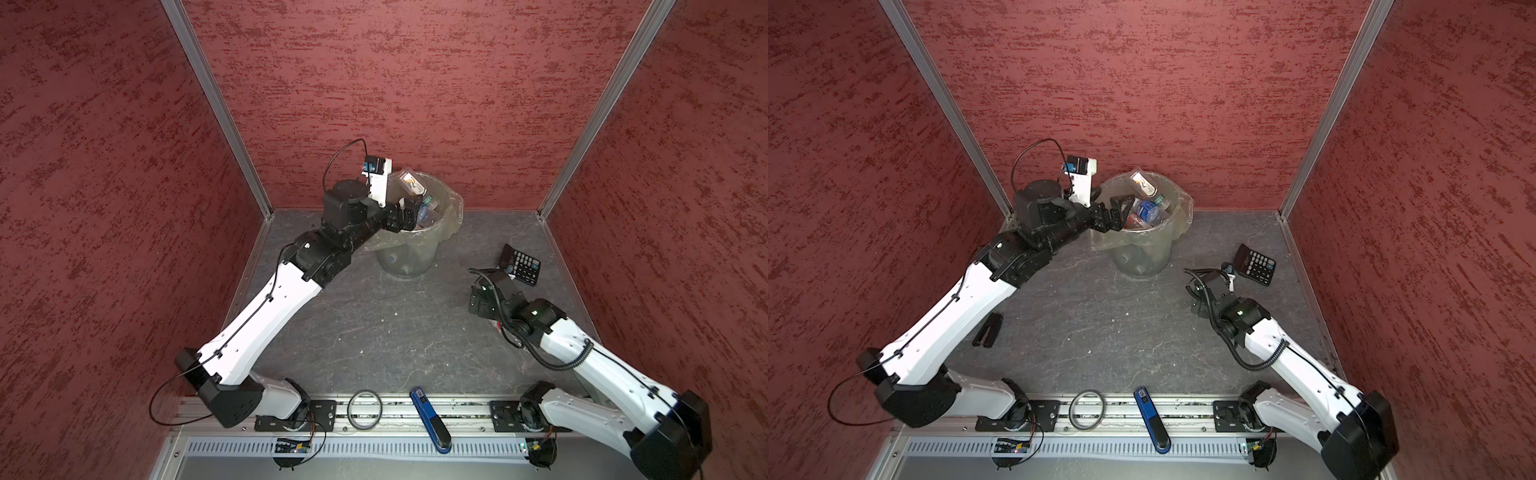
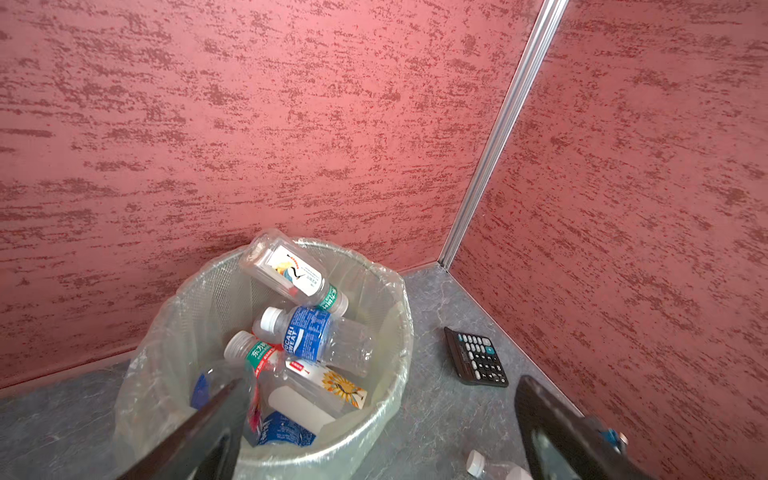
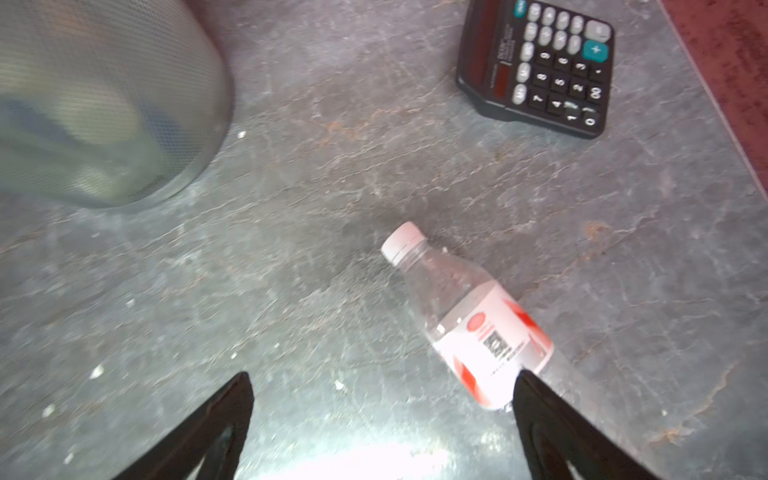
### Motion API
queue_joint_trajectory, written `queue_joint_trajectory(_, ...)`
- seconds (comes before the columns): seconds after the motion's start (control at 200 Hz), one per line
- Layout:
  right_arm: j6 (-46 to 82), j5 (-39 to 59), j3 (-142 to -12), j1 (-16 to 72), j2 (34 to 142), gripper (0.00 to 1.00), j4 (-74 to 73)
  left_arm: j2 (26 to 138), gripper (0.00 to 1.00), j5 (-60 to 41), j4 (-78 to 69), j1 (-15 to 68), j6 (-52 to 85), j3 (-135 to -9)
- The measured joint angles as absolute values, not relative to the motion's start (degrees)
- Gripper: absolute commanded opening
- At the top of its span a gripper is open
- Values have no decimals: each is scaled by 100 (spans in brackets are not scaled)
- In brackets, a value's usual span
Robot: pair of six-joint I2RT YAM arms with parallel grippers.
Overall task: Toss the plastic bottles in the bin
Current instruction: 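Withdraw the left gripper while the right gripper lowers onto the large red-white bottle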
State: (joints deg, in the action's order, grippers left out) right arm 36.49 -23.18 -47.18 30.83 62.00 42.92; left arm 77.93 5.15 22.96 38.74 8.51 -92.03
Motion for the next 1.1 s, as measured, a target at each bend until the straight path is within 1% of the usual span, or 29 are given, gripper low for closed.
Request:
queue_joint_trajectory(0.195, 3489, -2292, -4882, 2471, 7046, 99, 4320, 6827, 100, 578, 2128, 3966, 1135, -7317)
queue_joint_trajectory(0.416, 3426, -1988, -5085, 2322, 7706, 99, 4504, 6001, 100, 644, 2141, 3983, 1490, -5791)
queue_joint_trajectory(0.526, 3376, -1804, -5242, 2228, 7913, 99, 4665, 5760, 100, 631, 2099, 3981, 1616, -5395)
queue_joint_trajectory(0.807, 3009, -1767, -5841, 1876, 8479, 99, 5105, 5596, 100, 405, 1820, 3865, 1789, -4797)
queue_joint_trajectory(1.097, 2641, -1374, -5837, 1739, 9030, 99, 5227, 5406, 100, 115, 1514, 3653, 1933, -4499)
